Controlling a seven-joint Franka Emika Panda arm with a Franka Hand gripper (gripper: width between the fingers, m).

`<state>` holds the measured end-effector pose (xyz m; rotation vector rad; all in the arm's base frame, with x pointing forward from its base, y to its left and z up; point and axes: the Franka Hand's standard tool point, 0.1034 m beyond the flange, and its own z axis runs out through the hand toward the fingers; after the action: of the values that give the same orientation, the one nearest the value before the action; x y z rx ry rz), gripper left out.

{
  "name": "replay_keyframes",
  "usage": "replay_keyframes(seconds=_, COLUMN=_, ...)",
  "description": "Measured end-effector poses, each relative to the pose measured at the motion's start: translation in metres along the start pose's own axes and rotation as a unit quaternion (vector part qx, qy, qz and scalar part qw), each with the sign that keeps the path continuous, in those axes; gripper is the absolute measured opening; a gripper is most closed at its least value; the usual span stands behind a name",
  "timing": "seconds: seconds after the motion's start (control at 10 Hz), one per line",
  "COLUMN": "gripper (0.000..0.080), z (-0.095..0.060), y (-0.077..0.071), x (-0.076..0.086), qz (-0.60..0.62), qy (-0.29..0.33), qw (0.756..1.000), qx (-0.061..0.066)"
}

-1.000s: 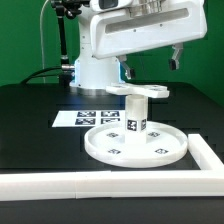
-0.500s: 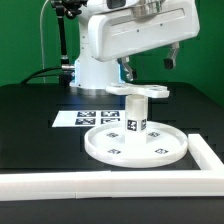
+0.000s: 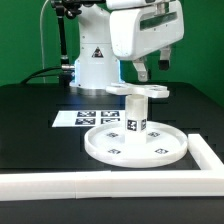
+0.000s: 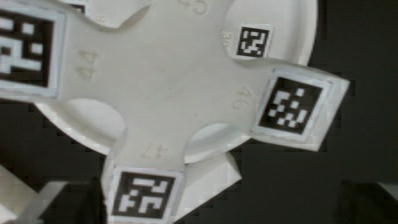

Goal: Assemble round table

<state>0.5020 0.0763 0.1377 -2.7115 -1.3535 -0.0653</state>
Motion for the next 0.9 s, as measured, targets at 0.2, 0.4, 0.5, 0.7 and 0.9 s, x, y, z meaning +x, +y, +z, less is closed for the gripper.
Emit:
replay_keyframes(seconds=0.2, gripper=0.0649, z=0.002, y=0.002, x=-0.005, qz=-0.099, qy=-0.006, qw=0.995, qx=0.001)
replay_keyframes(seconds=0.4, gripper=0.0649, z=0.004, y=0.003, x=-0.008, qz=-0.188, qy=-0.017, qw=0.982, qx=-0.002)
replay_keyframes(seconds=0.5, gripper=0.0649, z=0.004, y=0.005, x=-0.01, qz=-0.233, qy=-0.019, qw=0.972, qx=-0.002)
replay_keyframes(seconds=0.7, gripper=0.0649, z=0.006, y=0.007, x=-0.013, qz=-0.279, qy=-0.02, qw=0.96, qx=-0.005)
replay_keyframes(seconds=0.9, gripper=0.0649, z=0.007, y=0.008, x=-0.016, qz=-0.281, qy=-0.02, qw=0.96, qx=-0.003)
